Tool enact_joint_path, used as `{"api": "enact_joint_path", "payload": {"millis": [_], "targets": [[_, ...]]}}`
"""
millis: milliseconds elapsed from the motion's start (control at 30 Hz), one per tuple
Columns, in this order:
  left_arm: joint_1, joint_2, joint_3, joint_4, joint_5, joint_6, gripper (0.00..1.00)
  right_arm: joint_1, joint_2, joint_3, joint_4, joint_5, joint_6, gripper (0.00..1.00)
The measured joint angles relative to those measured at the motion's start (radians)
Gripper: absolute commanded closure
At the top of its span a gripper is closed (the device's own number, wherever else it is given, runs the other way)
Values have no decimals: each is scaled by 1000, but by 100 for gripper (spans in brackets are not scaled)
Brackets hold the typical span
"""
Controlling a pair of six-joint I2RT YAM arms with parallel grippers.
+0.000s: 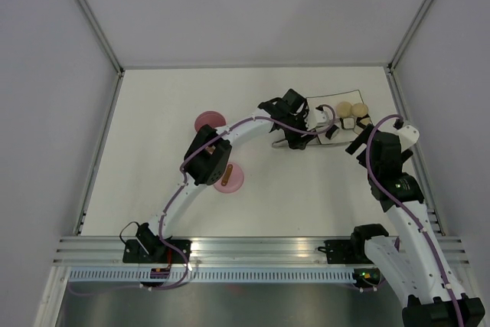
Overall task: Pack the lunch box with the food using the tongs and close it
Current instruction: Grab the clamp with the left arm, then pick up the food using the clamp
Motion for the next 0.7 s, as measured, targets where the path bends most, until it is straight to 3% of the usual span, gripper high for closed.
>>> {"api": "enact_joint_path", "payload": {"millis": [267,600,700], "targets": [[1,15,34,-31,0,0,54,0,2,-4,0,1,0,2],[12,15,34,-31,33,-5,55,0,-3,-4,-2,6,0,2],[19,14,23,-16,41,-10,64,0,-10,-4,-2,6,0,2]]}}
